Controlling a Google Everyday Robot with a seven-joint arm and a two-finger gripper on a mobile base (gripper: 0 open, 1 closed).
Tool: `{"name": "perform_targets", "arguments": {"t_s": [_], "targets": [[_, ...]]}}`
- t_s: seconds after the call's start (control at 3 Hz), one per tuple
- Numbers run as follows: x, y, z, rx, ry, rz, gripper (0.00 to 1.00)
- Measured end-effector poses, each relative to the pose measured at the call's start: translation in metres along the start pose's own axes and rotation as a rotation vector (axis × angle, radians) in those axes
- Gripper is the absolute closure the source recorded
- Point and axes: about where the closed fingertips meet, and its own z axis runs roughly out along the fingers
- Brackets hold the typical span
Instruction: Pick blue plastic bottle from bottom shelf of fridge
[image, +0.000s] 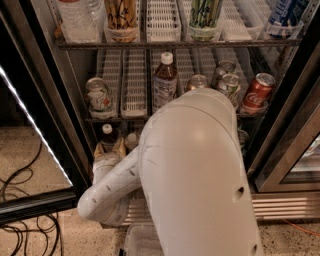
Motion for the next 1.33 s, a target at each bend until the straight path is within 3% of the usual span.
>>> {"name": "perform_targets", "arguments": {"t_s": [0.67,1.33], "targets": [[0.0,0.0,0.0,0.0,0.0,0.0,0.97],[-0.004,0.001,-0.015,0.056,-0.1,0.067,1.0]]}}
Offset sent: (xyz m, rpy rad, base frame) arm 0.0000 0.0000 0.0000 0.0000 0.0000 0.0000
